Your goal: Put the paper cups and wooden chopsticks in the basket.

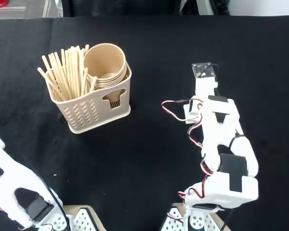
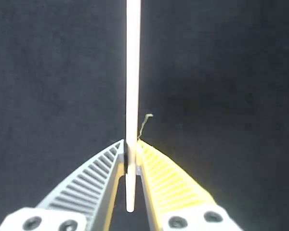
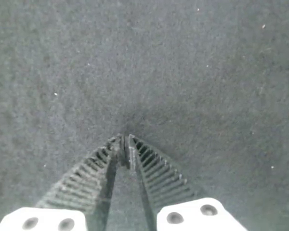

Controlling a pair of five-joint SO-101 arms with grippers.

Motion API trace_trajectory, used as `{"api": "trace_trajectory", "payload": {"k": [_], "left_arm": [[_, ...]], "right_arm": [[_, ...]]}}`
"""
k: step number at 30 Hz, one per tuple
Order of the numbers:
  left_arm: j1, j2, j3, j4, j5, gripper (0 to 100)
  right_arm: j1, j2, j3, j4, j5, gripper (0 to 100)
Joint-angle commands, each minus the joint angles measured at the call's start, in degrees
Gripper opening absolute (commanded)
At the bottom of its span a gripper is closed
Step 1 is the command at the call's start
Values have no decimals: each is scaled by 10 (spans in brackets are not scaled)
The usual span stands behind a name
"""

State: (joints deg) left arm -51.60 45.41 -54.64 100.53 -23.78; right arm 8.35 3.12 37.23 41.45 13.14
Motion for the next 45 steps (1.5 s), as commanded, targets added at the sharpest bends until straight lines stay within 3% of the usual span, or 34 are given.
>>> {"api": "trace_trajectory", "payload": {"k": [1, 8, 13, 23, 27, 33, 45], "left_arm": [[45, -284, 260, -47, -4, 30], [104, -690, 660, -281, 56, 30], [158, -912, 822, -438, 146, 29], [269, -1109, 954, -731, 389, 29], [354, -1145, 1036, -869, 407, 29], [434, -1152, 1128, -886, 403, 29], [439, -1152, 1207, -882, 403, 31]], "right_arm": [[4, -7, -5, -8, 5, 13], [4, -8, -4, -6, 5, 13], [4, -8, -4, -6, 5, 13], [4, -8, -4, -6, 5, 13], [4, -8, -4, -6, 5, 13], [4, -8, -4, -5, 5, 13], [4, -8, -4, -5, 5, 13]]}}
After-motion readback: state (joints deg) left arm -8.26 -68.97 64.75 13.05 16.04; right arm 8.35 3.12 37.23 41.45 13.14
